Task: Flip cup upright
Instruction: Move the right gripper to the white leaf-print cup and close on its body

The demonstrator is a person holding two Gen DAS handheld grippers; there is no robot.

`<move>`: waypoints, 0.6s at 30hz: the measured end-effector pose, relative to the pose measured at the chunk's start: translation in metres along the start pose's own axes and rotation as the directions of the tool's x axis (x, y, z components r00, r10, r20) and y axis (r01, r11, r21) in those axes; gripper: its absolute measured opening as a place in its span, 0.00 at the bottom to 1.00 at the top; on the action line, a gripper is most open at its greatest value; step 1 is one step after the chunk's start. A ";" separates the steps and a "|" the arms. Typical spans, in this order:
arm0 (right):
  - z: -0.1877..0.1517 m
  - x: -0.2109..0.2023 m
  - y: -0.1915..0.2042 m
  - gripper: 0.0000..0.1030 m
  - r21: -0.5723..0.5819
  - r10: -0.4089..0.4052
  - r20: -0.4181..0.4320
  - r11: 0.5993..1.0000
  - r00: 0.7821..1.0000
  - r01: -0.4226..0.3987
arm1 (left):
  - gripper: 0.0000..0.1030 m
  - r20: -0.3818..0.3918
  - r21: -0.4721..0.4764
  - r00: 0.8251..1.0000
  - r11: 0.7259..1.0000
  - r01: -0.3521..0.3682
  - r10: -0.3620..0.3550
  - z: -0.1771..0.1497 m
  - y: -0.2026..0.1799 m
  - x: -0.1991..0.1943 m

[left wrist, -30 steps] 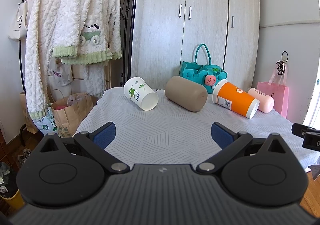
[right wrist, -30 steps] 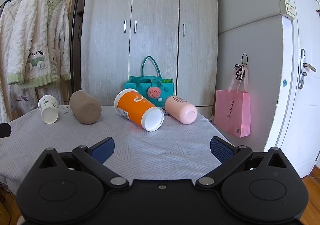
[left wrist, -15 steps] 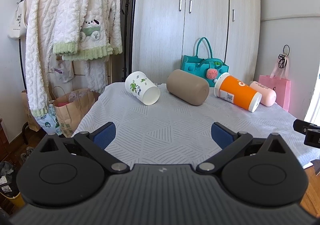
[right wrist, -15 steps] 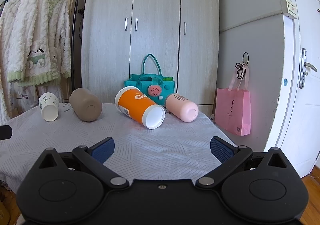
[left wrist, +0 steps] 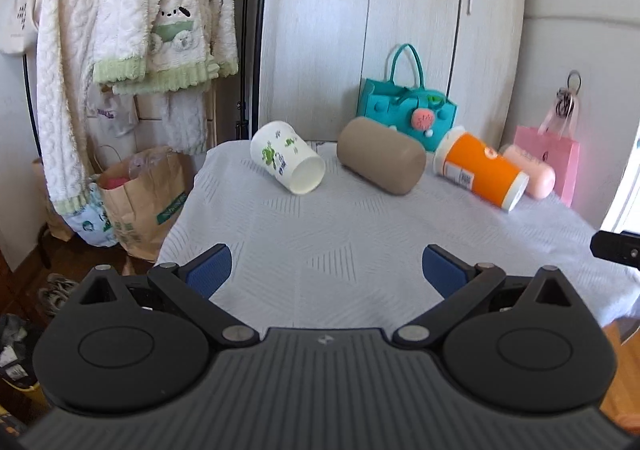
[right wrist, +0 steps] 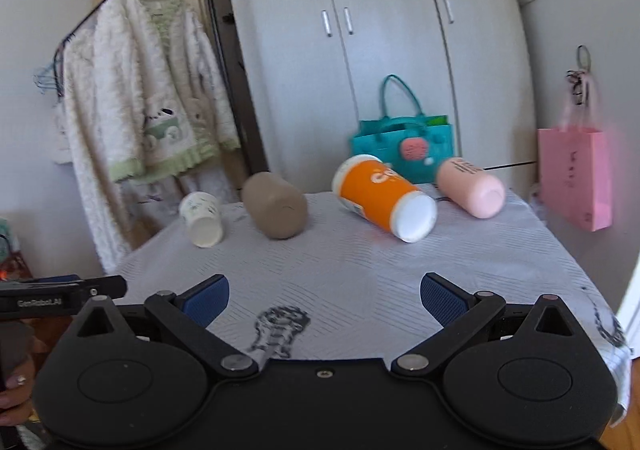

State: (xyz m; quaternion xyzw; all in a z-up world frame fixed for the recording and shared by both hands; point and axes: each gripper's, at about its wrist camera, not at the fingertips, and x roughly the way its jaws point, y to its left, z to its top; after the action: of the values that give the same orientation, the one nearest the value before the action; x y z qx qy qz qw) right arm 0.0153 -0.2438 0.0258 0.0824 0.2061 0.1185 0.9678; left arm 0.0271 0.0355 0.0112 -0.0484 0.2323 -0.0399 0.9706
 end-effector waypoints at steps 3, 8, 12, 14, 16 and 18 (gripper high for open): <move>0.015 0.009 -0.004 1.00 0.002 0.075 -0.049 0.997 0.996 -0.075 | 1.00 -0.025 -0.029 0.999 0.999 0.027 -0.028 0.010 0.011 0.006; 0.040 0.034 0.009 1.00 -0.053 0.161 -0.144 0.984 0.976 -0.170 | 1.00 -0.076 -0.064 0.996 0.997 0.037 -0.042 0.027 0.031 0.021; 0.055 0.058 0.037 1.00 -0.158 0.186 -0.224 0.962 0.957 -0.224 | 1.00 -0.088 -0.098 0.995 0.994 0.041 -0.050 0.039 0.049 0.030; 0.062 0.071 0.055 1.00 -0.202 0.215 -0.262 0.941 0.941 -0.271 | 1.00 -0.099 -0.114 0.994 0.993 0.044 -0.055 0.043 0.059 0.036; 0.067 0.085 0.070 1.00 -0.236 0.247 -0.301 0.917 0.921 -0.323 | 1.00 -0.115 -0.127 0.991 0.991 0.052 -0.066 0.046 0.066 0.043; 0.070 0.100 0.086 1.00 -0.261 0.271 -0.343 0.892 0.899 -0.368 | 1.00 -0.128 -0.141 0.989 0.989 0.052 -0.070 0.049 0.075 0.050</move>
State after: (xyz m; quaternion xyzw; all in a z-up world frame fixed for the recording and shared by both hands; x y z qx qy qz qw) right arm 0.1161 -0.1424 0.0686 -0.0607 0.3107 0.3205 0.8928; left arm 0.0979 0.1080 0.0235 -0.1192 0.2970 -0.0569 0.9457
